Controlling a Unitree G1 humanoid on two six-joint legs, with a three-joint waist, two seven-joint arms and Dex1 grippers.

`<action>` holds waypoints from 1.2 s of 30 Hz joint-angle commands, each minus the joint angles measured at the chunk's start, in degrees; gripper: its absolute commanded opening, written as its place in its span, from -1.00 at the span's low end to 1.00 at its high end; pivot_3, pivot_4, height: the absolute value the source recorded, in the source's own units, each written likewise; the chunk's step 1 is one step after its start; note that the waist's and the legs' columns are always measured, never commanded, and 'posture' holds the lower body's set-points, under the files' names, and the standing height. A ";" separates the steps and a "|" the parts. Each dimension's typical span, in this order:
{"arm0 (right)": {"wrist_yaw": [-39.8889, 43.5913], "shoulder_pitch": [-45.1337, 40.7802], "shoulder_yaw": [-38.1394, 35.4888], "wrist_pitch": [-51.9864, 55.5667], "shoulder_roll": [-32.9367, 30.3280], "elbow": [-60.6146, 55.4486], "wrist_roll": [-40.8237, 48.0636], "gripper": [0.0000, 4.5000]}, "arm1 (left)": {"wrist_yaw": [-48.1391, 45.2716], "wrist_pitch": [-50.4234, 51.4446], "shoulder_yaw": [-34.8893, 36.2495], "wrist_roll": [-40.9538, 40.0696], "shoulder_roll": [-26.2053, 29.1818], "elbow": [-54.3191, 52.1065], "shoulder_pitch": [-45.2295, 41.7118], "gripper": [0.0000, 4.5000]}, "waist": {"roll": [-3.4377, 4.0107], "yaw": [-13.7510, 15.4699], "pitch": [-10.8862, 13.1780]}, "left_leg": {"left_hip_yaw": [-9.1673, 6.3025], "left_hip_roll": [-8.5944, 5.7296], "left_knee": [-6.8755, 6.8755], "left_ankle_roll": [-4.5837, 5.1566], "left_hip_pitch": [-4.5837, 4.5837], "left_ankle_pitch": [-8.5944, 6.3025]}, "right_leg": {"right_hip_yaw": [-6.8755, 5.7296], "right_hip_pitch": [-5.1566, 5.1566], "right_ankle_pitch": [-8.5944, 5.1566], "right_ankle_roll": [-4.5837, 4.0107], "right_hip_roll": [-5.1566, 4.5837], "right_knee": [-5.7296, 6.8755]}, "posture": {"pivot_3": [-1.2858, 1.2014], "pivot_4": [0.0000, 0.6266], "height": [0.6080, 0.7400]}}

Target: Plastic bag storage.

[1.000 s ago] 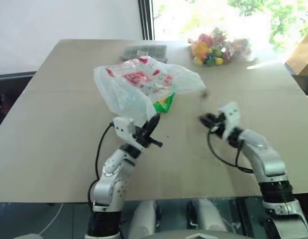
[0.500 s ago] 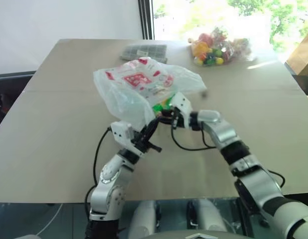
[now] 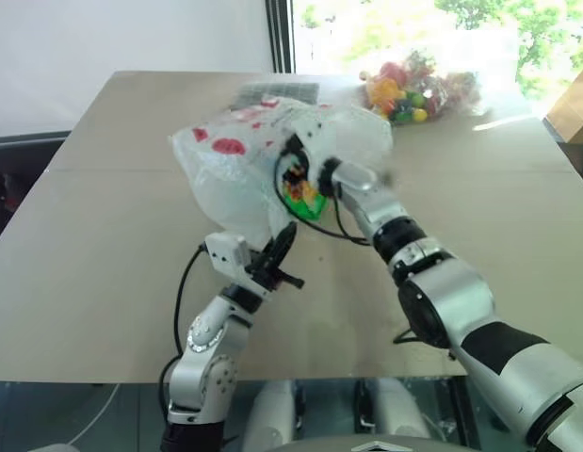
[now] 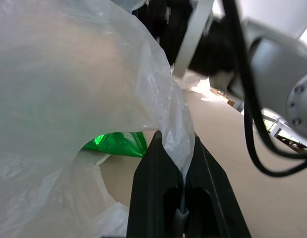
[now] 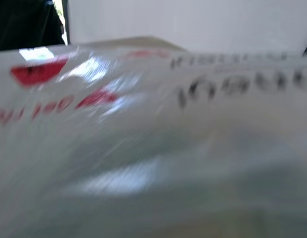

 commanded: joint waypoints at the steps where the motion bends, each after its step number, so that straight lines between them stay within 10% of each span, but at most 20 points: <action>1: 8.89 5.94 1.24 2.43 -5.00 -10.28 0.03 0.71 | 0.07 -0.37 -0.18 -0.12 0.27 -2.31 0.49 -1.00 | 0.02 -0.12 0.01 | 0.01 0.02 0.00 0.00 0.00 0.00 | 0.01 -0.01 0.00 0.00 0.01 0.01 | 0.03 -0.52 0.97; 8: 12.34 21.88 -2.27 9.17 -17.56 -35.93 3.25 0.71 | -0.23 -0.76 0.37 -0.32 0.55 -1.60 0.90 -1.00 | 0.08 -0.50 0.05 | 0.07 0.13 -0.03 0.00 0.08 0.00 | 0.11 -0.04 0.00 0.00 0.08 0.05 | 0.03 -0.52 0.97; 26: -1.65 5.34 -7.33 2.24 -15.03 -1.84 0.05 0.71 | -0.16 -1.33 0.84 0.43 0.84 -0.37 -0.61 -1.00 | 0.09 -0.12 0.05 | 0.18 0.11 -0.02 -0.02 0.16 0.02 | 0.15 -0.02 0.01 0.00 0.17 0.08 | 0.03 -0.52 0.97; 36: -1.36 6.43 -8.71 -1.13 -16.66 -1.26 0.01 -0.99 | 0.49 -1.68 2.88 0.52 1.15 0.60 -1.54 -1.00 | 0.09 -0.21 0.05 | 0.16 0.11 -0.01 -0.02 0.12 0.02 | 0.16 -0.02 0.01 0.00 0.15 0.06 | 0.03 -0.52 0.97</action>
